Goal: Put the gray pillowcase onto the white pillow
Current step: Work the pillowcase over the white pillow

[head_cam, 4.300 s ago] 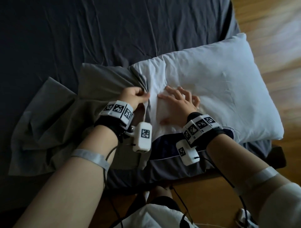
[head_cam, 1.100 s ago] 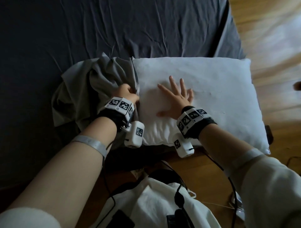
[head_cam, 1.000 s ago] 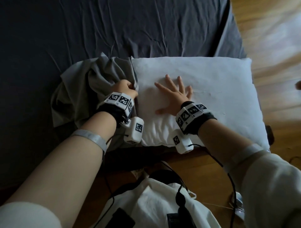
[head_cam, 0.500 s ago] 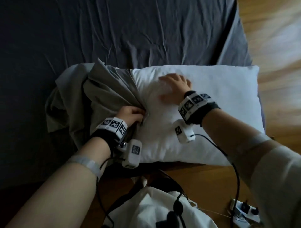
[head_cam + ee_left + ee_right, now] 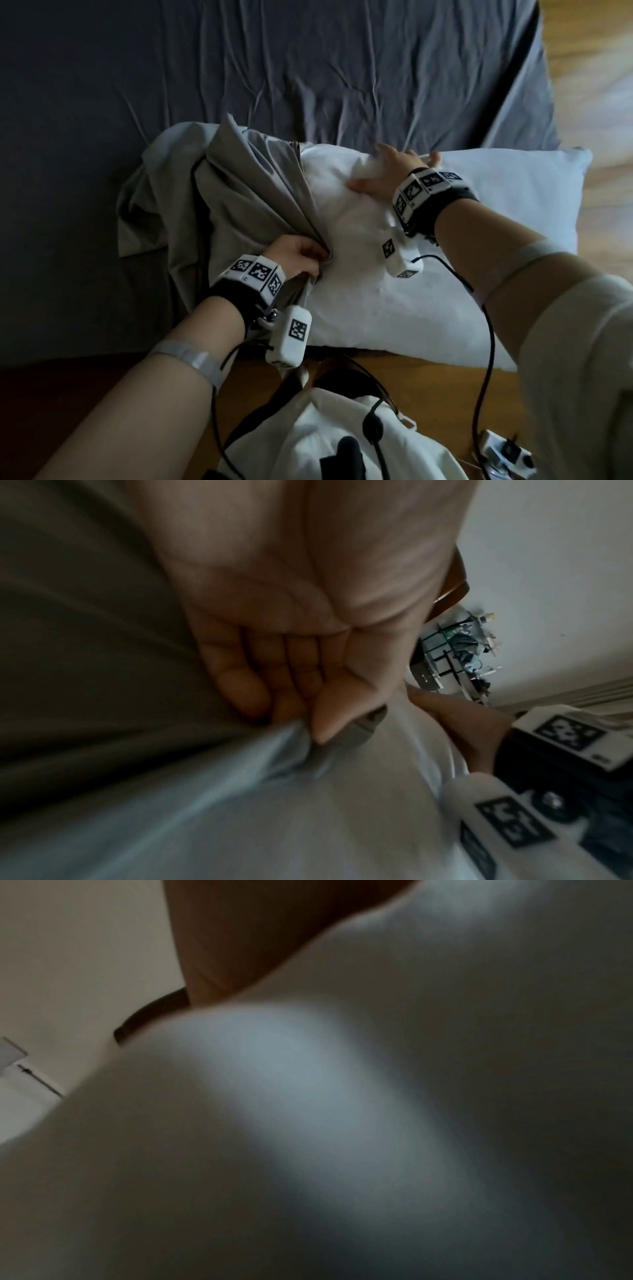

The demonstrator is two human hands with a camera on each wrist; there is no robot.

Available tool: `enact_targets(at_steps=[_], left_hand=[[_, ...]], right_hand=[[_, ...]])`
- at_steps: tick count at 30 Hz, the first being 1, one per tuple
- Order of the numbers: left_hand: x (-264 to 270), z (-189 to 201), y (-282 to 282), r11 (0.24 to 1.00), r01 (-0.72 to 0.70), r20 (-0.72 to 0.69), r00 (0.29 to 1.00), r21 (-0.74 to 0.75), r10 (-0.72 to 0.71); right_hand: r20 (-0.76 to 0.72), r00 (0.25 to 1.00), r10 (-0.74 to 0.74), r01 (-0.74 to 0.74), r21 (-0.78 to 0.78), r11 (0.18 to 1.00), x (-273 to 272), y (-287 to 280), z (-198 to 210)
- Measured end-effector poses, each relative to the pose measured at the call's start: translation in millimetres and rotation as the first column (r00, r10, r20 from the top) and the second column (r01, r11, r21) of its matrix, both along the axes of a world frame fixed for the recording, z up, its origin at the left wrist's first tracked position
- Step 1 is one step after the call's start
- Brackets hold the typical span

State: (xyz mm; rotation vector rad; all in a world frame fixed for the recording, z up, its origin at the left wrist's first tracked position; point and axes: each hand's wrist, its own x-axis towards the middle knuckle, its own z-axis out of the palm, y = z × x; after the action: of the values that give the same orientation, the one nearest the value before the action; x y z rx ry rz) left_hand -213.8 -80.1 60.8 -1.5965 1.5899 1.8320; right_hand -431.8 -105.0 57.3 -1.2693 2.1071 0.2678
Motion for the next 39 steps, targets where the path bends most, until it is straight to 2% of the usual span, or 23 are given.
enact_targets(at_steps=[4,7,10,12,14,16,18,20,22,26,29,33,37,39], left_hand=[[-1,19,-8,0.998,0.013,0.029,0.999,0.065,-0.015],[-2,40,-26,0.983,-0.115,-0.077,0.991,-0.141,0.105],[-4,58,-46,0.898,-0.256,-0.167,0.964,-0.358,0.208],[-5,64,-56,0.836,-0.302,-0.151,0.953,-0.458,0.262],[-3,68,-61,0.82,-0.24,-0.027,0.964,-0.519,0.265],[-2,71,-59,0.858,-0.094,0.138,0.972,-0.505,0.188],[-1,76,-51,0.869,0.057,0.285,0.953,-0.491,0.099],[-2,82,-45,0.851,0.133,0.331,0.942,-0.508,0.051],[-5,88,-41,0.841,0.146,0.289,0.957,-0.521,0.013],[-18,95,-30,0.829,0.077,0.065,0.997,-0.554,-0.049],[-31,93,-16,0.873,-0.003,-0.122,0.99,-0.488,-0.065],[-39,87,7,0.922,0.036,-0.241,0.96,-0.387,-0.139],[-26,77,5,0.958,-0.019,-0.321,0.944,-0.285,-0.077],[-18,77,4,0.972,-0.014,-0.348,0.935,-0.236,-0.071]], right_hand=[[-0.002,1.0,0.004,-0.004,-0.025,1.0,6,14,12],[0.002,1.0,-0.029,0.029,-0.031,0.999,18,34,20],[-0.003,0.998,-0.066,0.066,-0.043,0.997,32,57,34],[-0.006,0.997,-0.08,0.079,-0.068,0.994,42,76,44],[0.015,0.99,-0.143,0.144,-0.087,0.986,51,93,57],[0.061,0.977,-0.207,0.211,-0.079,0.974,60,108,71],[0.07,0.981,-0.182,0.186,-0.065,0.98,68,119,77],[0.082,0.982,-0.169,0.176,-0.073,0.982,71,127,70],[0.124,0.97,-0.208,0.223,-0.125,0.967,72,134,58],[0.162,0.977,-0.137,0.176,-0.255,0.951,79,143,48],[0.144,0.98,-0.136,0.175,-0.303,0.937,86,147,56],[0.086,0.993,-0.076,0.098,-0.301,0.948,92,148,61],[0.108,0.993,-0.054,0.076,-0.21,0.975,75,141,72],[0.084,0.996,-0.042,0.064,-0.277,0.959,63,137,80]])
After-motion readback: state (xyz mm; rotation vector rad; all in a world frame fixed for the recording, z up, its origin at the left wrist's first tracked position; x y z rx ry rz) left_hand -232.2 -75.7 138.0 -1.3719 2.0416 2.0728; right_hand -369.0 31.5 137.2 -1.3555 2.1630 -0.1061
